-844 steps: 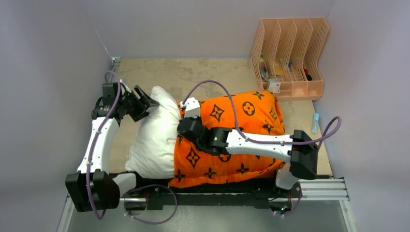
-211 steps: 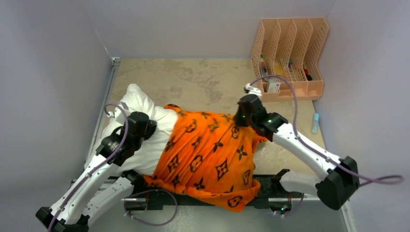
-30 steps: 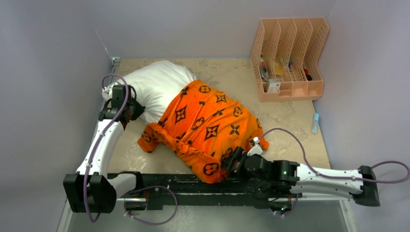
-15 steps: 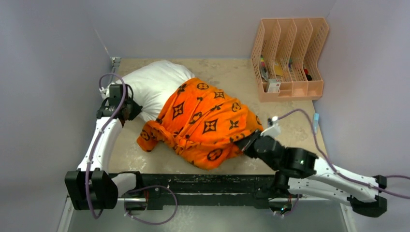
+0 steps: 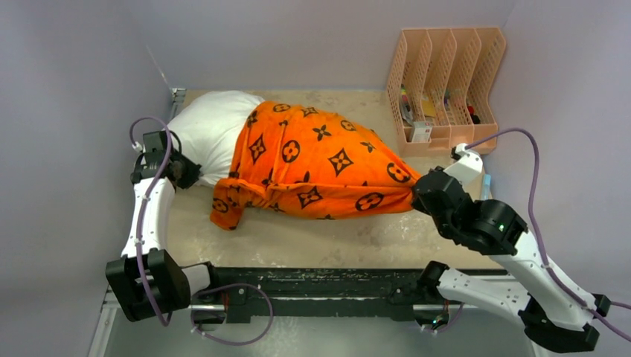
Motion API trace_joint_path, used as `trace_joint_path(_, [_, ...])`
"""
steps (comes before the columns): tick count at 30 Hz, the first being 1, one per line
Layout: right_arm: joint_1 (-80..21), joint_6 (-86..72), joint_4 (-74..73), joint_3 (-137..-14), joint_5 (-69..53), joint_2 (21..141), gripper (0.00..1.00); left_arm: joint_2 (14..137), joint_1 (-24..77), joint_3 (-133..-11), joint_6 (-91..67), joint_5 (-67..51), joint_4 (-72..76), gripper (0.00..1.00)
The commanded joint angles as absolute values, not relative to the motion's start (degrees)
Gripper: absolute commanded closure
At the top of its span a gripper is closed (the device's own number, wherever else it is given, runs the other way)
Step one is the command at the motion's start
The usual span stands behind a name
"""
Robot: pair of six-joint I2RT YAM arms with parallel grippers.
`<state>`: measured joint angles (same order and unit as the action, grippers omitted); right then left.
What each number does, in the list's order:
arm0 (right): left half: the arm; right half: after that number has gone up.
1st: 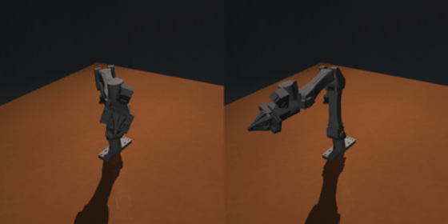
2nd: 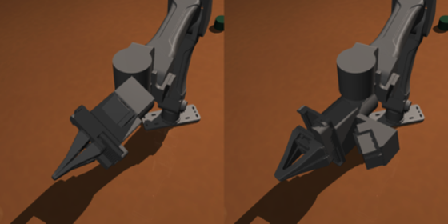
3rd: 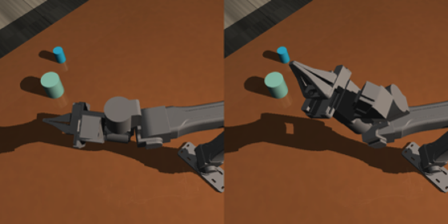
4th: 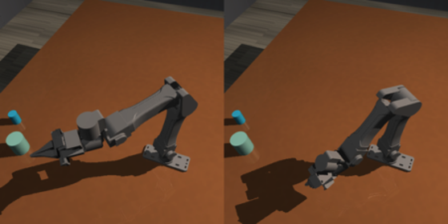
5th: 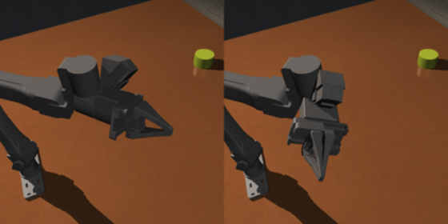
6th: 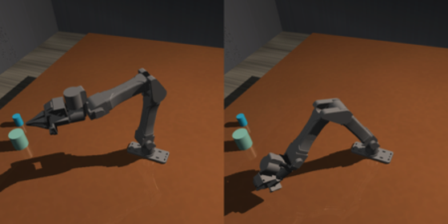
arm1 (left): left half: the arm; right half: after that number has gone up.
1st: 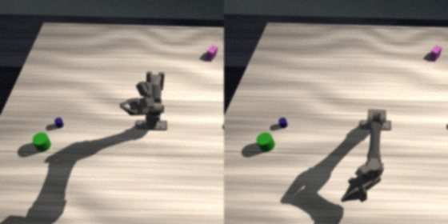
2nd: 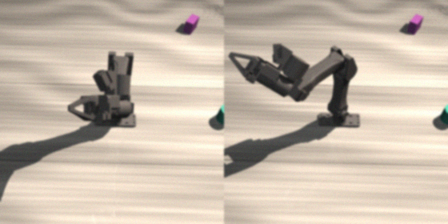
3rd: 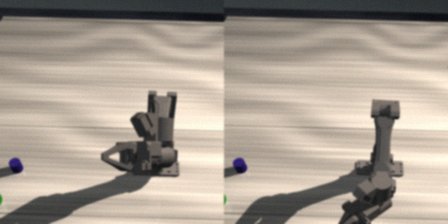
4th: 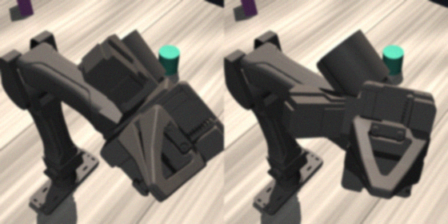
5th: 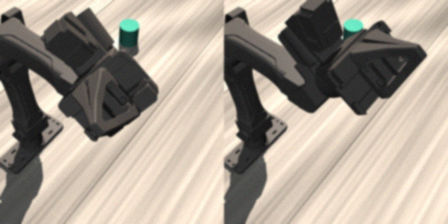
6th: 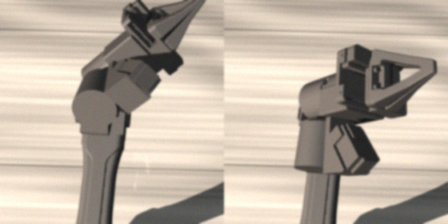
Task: Remove the pillowcase from the pillow
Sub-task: Remove the pillow from the pillowcase.
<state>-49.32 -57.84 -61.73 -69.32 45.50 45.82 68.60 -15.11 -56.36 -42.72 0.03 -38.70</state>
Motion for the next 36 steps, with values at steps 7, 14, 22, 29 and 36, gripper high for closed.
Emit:
trace_joint_path(7, [-47.81,-56.71,-78.39,-75.66,60.96,42.04,1.0,67.42,-17.63,-56.51,-36.42,9.11,-37.21,1.0])
trace_joint_path(14, [-47.87,-56.58,-71.62,-70.8,49.54,48.69,0.96,66.55,-17.63,-56.42,-37.03,5.07,-36.84,1.0])
trace_joint_path(22, [-47.9,-59.71,-48.8,-53.81,26.81,39.58,0.21,65.54,-17.63,-54.44,-37.33,-2.04,-37.18,1.0])
trace_joint_path(29, [-47.9,-69.81,-28.23,-44.18,9.03,38.59,0.16,65.53,-17.62,-54.67,-38.23,-4.28,-36.76,1.0])
trace_joint_path(36, [-47.99,-83.69,4.66,-26.0,2.15,42.51,0.08,65.64,-17.59,-55.18,-37.69,-4.87,-37.29,1.0])
